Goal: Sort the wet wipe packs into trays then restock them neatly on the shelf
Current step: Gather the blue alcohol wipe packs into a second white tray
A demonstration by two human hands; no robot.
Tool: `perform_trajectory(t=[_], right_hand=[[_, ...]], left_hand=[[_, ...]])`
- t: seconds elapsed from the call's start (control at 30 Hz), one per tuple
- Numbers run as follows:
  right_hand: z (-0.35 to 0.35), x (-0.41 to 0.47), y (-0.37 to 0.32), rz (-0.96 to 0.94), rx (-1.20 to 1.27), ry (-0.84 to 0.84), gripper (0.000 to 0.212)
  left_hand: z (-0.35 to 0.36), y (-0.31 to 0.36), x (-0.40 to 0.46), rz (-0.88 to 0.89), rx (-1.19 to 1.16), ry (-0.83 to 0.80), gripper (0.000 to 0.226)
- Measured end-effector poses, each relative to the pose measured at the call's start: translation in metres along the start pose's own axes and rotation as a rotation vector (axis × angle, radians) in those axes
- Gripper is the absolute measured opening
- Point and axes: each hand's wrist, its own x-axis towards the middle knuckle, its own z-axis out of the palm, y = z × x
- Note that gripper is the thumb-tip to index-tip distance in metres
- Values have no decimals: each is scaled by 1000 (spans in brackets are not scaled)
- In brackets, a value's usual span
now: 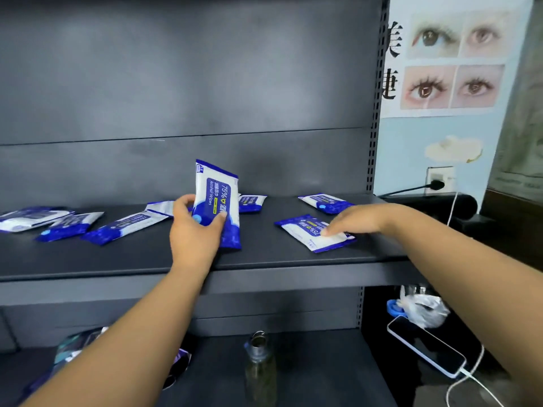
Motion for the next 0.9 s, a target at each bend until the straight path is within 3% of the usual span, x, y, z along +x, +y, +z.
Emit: perform_trajectory(t=[0.1, 0.2, 0.3, 0.37, 0.47, 0.57, 0.67, 0.9], right_hand=[[6, -13, -7, 38, 134, 19, 55], [15, -34, -22, 3, 450, -25, 14], [26, -64, -33, -79, 711, 67, 18], [39, -89, -35, -129, 833, 157, 21], [77, -130, -30, -168, 981, 160, 23], [122, -160, -18, -114, 1156, 208, 28], [177, -175, 4, 23, 1299, 203, 11], [300, -184, 91, 355, 1317, 106, 9]], left_hand=[[-5, 4, -4, 3, -59, -60, 39], [-17, 10, -11, -143, -377, -95, 17], [-38, 17, -29, -290, -662, -137, 13], [-51, 17, -43, -329, -720, -174, 9], [-68, 4, -76, -401, -764, -215, 10], [-74, -21, -117, -454, -737, -307, 15], [-74, -56, -165, -498, -658, -431, 16], [-69, -145, -279, -706, -269, -676, 11]])
